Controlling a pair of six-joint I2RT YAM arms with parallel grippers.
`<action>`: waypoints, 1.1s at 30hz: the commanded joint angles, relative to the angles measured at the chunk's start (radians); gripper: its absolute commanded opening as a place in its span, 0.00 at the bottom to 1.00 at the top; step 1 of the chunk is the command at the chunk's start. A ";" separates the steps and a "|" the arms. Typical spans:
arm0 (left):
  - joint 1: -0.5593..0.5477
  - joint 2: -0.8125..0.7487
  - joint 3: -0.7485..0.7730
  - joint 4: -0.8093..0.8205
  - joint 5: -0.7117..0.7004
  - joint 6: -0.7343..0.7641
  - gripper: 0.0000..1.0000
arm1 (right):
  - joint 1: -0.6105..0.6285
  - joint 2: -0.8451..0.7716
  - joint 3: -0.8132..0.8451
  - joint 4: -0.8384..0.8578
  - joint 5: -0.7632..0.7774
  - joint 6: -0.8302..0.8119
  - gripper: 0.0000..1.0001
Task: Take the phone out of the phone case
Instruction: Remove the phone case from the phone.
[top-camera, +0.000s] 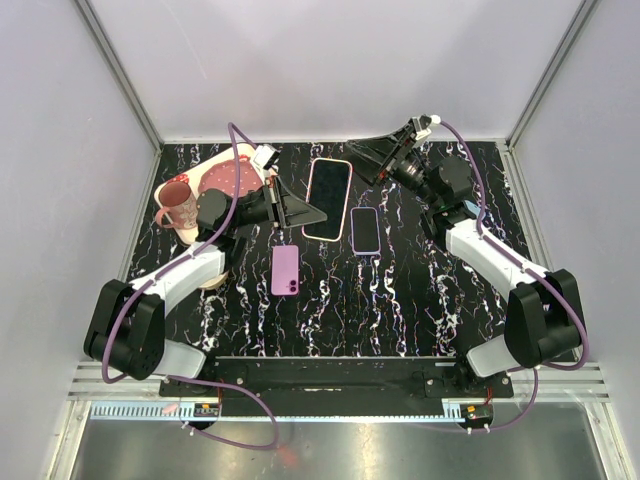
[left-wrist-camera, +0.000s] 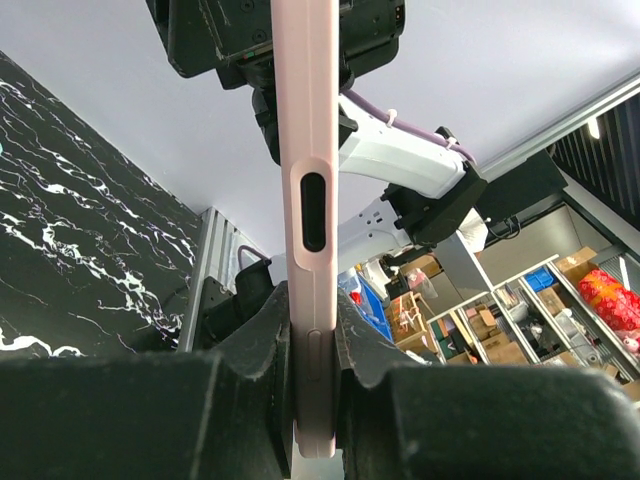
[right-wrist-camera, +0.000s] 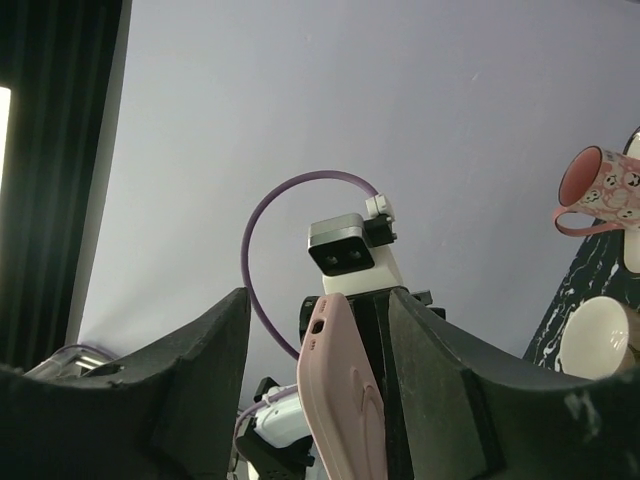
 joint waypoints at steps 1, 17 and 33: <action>0.007 -0.043 0.035 0.069 -0.056 0.022 0.00 | 0.005 -0.029 0.000 -0.012 0.014 -0.045 0.61; 0.010 -0.028 0.044 0.043 -0.077 0.022 0.00 | 0.039 0.022 0.026 -0.009 -0.006 -0.054 0.53; 0.012 -0.031 0.044 0.033 -0.088 0.025 0.00 | 0.045 0.089 0.020 0.192 -0.002 0.127 0.00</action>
